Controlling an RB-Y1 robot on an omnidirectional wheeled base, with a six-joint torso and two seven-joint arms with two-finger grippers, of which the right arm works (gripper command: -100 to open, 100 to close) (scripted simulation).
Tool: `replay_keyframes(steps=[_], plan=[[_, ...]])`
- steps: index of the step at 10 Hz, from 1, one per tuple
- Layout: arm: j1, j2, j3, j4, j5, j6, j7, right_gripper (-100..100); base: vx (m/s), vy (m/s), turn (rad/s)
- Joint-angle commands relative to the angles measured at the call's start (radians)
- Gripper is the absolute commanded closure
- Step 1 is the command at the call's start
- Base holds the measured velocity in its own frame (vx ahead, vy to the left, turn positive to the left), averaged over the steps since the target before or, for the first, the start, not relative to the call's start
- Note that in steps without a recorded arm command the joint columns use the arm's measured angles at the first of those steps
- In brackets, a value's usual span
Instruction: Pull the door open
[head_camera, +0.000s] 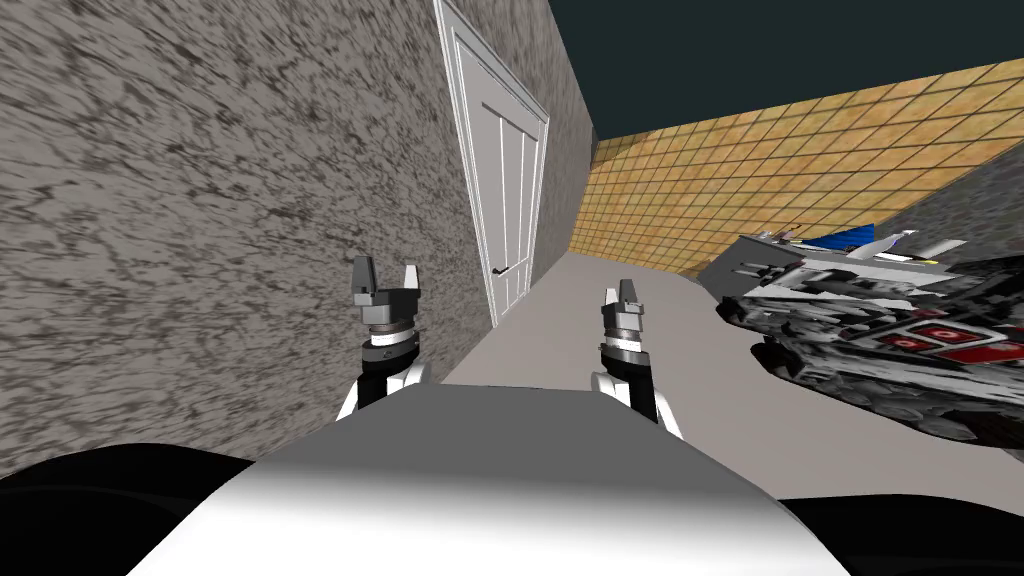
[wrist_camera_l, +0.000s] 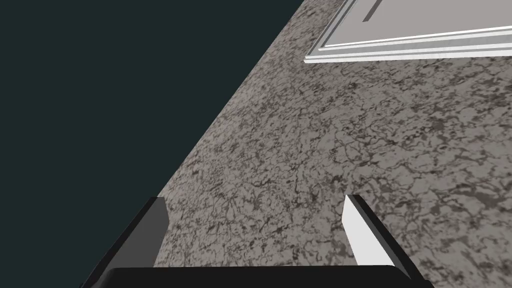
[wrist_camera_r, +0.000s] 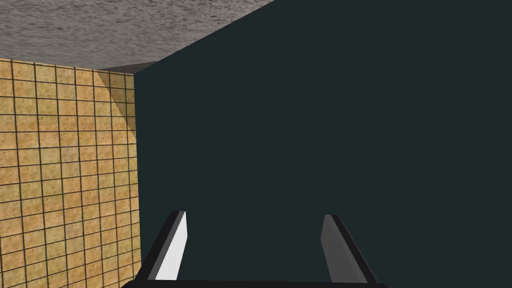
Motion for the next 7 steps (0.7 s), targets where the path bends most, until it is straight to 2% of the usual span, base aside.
replay_keyframes(steps=[1, 3, 7], plan=[[-0.013, -0.009, 0.002, 0.033, -0.002, -0.008, -0.006, -100, 0.099, -0.069, 0.164], [-0.024, -0.016, 0.004, 0.063, -0.003, -0.016, -0.012, -100, 0.054, -0.005, 0.091], [-0.062, -0.039, 0.011, 0.162, -0.008, -0.041, -0.031, -100, 0.07, -0.016, 0.13]])
